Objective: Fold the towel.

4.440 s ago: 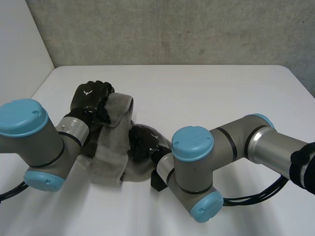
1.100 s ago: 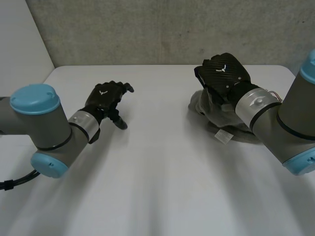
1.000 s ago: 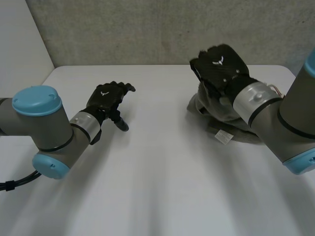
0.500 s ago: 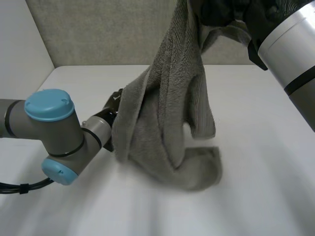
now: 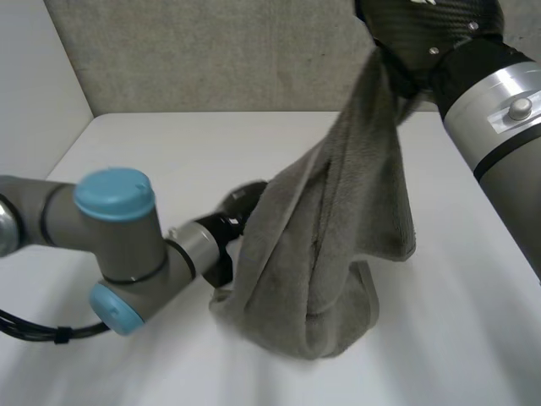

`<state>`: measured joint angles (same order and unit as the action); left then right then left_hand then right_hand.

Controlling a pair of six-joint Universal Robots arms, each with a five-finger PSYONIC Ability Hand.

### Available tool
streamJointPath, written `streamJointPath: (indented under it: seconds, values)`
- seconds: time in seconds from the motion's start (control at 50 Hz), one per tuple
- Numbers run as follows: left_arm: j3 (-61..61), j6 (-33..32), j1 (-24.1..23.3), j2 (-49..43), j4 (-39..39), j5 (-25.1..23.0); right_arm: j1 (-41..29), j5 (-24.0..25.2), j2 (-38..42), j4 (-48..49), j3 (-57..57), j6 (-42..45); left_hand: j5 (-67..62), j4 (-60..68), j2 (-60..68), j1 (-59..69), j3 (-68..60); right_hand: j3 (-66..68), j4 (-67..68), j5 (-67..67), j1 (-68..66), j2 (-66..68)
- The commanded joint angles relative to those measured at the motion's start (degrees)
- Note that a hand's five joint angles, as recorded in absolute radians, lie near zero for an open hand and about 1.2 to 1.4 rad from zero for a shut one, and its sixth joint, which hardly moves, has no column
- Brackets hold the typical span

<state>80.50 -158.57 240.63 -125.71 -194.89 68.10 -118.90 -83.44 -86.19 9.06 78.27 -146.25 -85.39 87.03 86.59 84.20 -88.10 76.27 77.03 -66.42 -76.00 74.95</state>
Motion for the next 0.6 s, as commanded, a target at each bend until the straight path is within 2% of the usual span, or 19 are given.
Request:
streamJointPath:
  seconds: [0.02,0.1,0.12,0.14,0.16,0.2,0.22,0.24,0.26,0.3,0.42,0.52,0.6]
  values:
    - [-3.07,-1.91,5.19,3.63,-0.4,2.29,4.47,-3.3,6.55,-0.27,-0.58,5.09,62.19,-53.83,-53.39,-51.01,54.9,3.73,2.97,-3.58,-4.0,5.05]
    - [-3.42,-5.17,6.96,4.07,-0.05,3.53,4.46,-3.48,7.96,-0.53,0.3,6.16,69.36,-61.0,-60.56,-58.18,62.07,3.73,2.97,-3.58,-4.0,5.05]
    - [-3.42,-7.17,8.18,4.51,0.12,3.79,4.46,-3.48,8.57,-1.06,1.0,6.07,78.36,-69.99,-69.55,-67.17,71.07,3.73,2.97,-3.58,-4.0,5.05]
    - [-3.16,-8.76,9.23,5.12,0.47,3.79,4.46,-3.4,9.01,-2.11,2.13,5.98,82.61,-74.25,-73.81,-71.42,75.32,-11.36,-12.13,11.51,11.09,-10.04]
    - [-3.16,-8.77,9.24,5.13,0.48,3.79,4.46,-3.4,9.02,-2.12,2.15,5.98,82.65,-74.29,-73.85,-71.47,75.36,-11.51,-12.28,11.66,11.24,-10.19]
    - [-2.29,-11.4,9.77,6.0,2.05,3.79,4.12,-2.69,9.54,-5.35,5.21,5.98,82.32,-73.95,-73.51,-71.13,75.03,-30.61,-31.38,30.77,30.34,-29.29]
    - [-2.28,-11.41,9.77,6.01,2.06,3.79,4.11,-2.69,9.55,-5.37,5.22,5.98,82.32,-73.95,-73.51,-71.13,75.03,-30.69,-31.45,30.84,30.42,-29.37]
    - [-1.76,-12.11,10.03,6.18,3.19,3.79,3.42,-2.34,9.72,-6.85,6.44,5.89,82.32,-73.95,-73.51,-71.13,75.03,-37.68,-38.45,37.84,37.41,-36.37]
    - [-1.75,-12.11,10.03,6.18,3.2,3.79,3.41,-2.34,9.72,-6.86,6.45,5.89,82.32,-73.95,-73.51,-71.13,75.03,-37.75,-38.52,37.91,37.48,-36.44]
    - [-0.36,-12.99,10.12,6.62,5.48,3.53,1.57,-2.43,10.16,-9.23,8.55,5.89,81.64,-73.28,-72.84,-70.46,74.35,-46.81,-47.57,46.96,46.54,-45.49]
    - [2.82,-13.34,10.03,9.61,8.91,3.44,1.56,-2.43,9.99,-12.66,9.18,5.8,79.96,-71.6,-71.16,-68.77,72.67,-51.55,-52.31,51.7,51.28,-50.23]
    - [7.99,-14.92,9.33,11.37,10.58,3.79,2.87,-2.43,6.13,-15.12,5.59,3.18,79.46,-71.1,-70.66,-68.27,72.17,-62.8,-63.57,62.95,62.53,-61.48]
    - [9.75,-16.76,8.98,11.46,10.85,3.97,5.15,-2.43,5.68,-15.65,3.3,1.68,79.12,-70.76,-70.32,-67.94,71.83,-62.82,-63.58,62.97,62.55,-61.5]
